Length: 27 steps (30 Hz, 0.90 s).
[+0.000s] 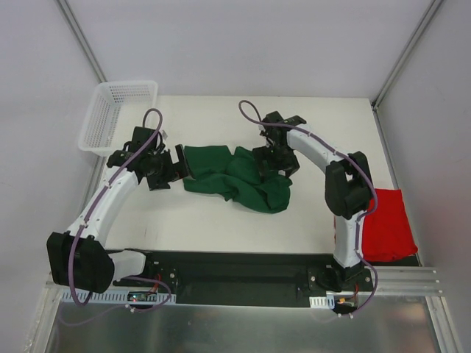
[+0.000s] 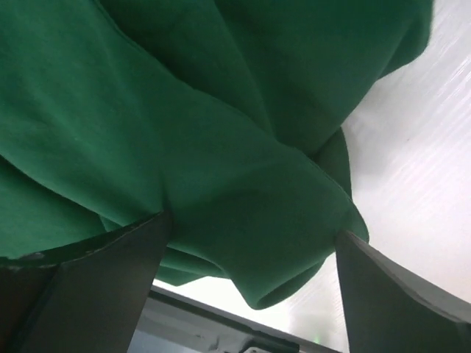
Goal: Fold and stack the t-shirts
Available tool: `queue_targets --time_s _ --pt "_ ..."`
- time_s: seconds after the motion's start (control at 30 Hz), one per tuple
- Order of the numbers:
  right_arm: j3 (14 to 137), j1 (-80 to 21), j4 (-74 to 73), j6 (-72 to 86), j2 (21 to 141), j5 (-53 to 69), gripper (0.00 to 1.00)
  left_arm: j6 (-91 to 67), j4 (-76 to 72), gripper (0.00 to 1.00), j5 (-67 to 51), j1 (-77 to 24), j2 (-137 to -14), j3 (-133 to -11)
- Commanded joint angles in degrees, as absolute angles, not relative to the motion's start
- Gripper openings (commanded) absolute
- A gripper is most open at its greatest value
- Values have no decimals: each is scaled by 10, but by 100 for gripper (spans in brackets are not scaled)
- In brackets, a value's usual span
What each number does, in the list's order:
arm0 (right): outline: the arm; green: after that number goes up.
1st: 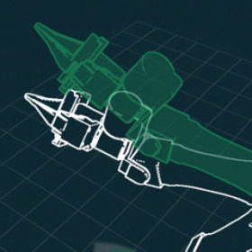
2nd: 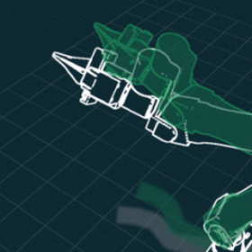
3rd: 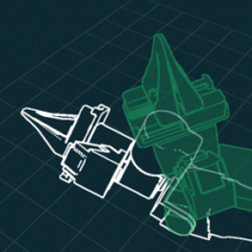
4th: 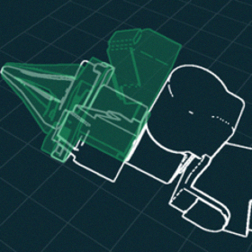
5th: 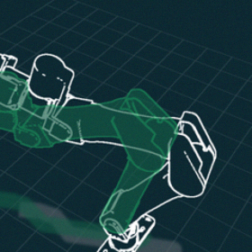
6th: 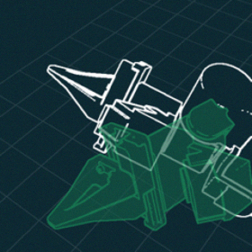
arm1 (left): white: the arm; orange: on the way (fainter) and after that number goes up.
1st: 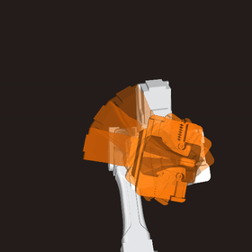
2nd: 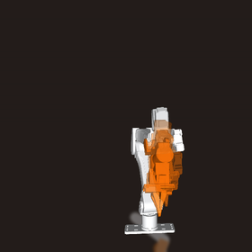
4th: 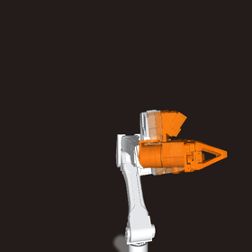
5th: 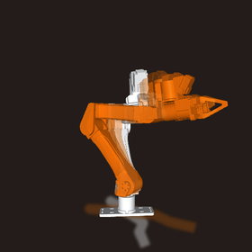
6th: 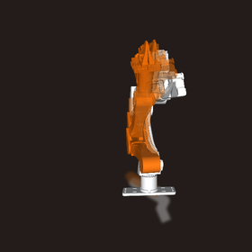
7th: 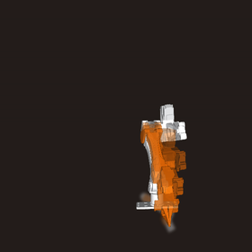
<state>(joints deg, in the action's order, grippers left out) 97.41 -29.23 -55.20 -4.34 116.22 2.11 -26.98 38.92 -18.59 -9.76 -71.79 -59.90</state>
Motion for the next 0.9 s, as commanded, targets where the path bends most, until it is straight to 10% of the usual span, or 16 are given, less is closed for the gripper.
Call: queue_targets --time_s 0.0,0.53,0.87 --pt "963 -295 -555 -33 1094 63 96 -272 444 99 -20 -92 -685 -647" --pt "882 -301 -593 -21 934 120 96 -58 558 99 137 -4 -1178 -1192" --pt "856 -300 -608 -15 894 146 96 -70 566 99 108 75 -1315 -1288"
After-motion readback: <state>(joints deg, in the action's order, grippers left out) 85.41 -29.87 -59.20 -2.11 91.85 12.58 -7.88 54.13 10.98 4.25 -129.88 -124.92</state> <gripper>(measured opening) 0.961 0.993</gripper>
